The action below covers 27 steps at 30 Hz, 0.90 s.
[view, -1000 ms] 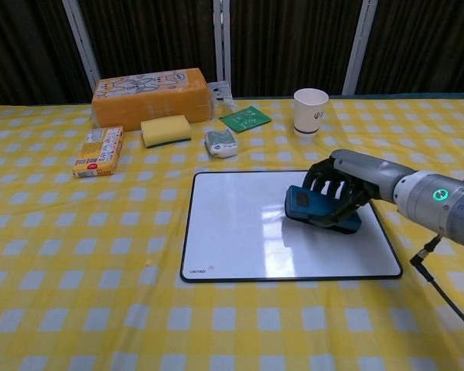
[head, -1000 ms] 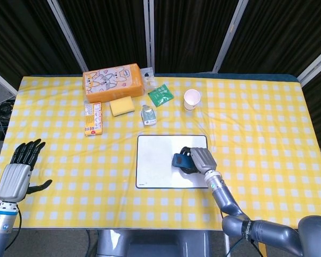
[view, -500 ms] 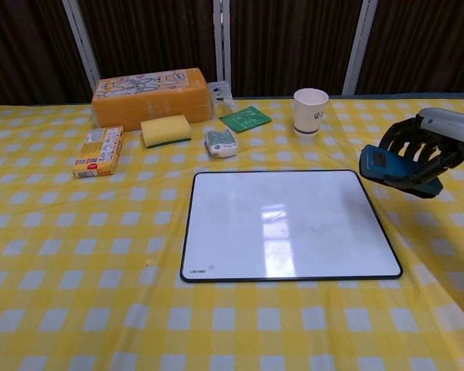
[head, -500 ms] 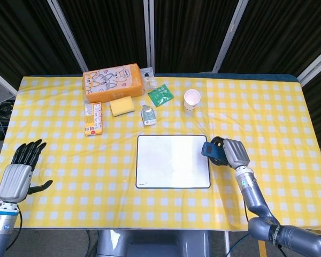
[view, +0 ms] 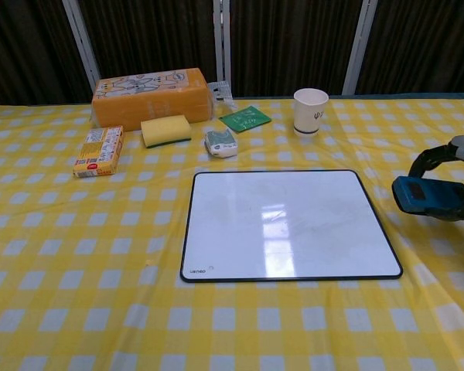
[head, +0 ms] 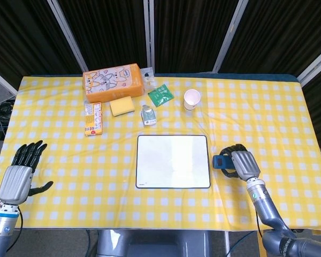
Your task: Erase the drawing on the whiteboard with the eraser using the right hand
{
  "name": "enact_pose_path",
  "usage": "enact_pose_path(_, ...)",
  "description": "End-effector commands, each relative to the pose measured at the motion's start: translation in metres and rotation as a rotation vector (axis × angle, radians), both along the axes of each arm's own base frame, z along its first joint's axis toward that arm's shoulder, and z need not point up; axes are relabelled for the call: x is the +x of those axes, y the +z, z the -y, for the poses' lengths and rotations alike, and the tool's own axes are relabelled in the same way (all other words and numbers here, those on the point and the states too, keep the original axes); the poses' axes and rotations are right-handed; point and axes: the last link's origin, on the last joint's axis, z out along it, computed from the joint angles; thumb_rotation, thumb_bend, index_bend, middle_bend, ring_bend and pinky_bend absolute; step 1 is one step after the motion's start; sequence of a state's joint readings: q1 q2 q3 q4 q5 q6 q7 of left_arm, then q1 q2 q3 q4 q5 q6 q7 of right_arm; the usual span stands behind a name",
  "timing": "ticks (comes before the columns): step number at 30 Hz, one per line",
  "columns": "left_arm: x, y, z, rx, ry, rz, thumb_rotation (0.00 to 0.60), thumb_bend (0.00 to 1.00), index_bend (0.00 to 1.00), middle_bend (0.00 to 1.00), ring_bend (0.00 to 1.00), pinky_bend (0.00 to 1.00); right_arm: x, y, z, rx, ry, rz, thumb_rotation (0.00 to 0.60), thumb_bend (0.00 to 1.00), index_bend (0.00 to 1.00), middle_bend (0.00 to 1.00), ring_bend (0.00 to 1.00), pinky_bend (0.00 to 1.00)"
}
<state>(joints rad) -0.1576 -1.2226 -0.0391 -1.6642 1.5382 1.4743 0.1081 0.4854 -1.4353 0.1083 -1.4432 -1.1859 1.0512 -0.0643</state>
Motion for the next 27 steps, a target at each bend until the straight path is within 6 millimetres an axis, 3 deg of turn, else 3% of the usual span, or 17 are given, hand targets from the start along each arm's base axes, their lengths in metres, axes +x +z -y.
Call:
enact_pose_path(1, 0.0, 0.0, 0.0, 0.002, -0.002, 0.001, 0.6, 0.01, 0.0, 0.0, 0.0, 0.0, 0.0, 0.002, -0.005, -0.019, -0.007, 0.002, 0.6, 0.14, 0.07, 0.0, 0.0, 0.0)
enact_pose_path(9, 0.0, 0.0, 0.003, 0.001, -0.005, -0.005, 0.6, 0.01, 0.0, 0.0, 0.0, 0.0, -0.001, 0.024, -0.027, -0.095, -0.005, 0.056, 0.6, 0.13, 0.0, 0.0, 0.0, 0.0)
enact_pose_path(19, -0.002, 0.004, 0.011, 0.02, -0.012, -0.006, 0.6, 0.01, 0.0, 0.0, 0.0, 0.0, -0.018, 0.072, -0.095, -0.304, 0.159, -0.054, 0.6, 0.13, 0.0, 0.0, 0.0, 0.0)
enact_pose_path(27, -0.001, 0.0, 0.013, 0.02, -0.031, -0.018, 0.6, 0.01, 0.0, 0.0, 0.0, 0.0, -0.031, 0.083, -0.123, -0.335, 0.16, -0.077, 0.6, 0.13, 0.0, 0.0, 0.0, 0.0)
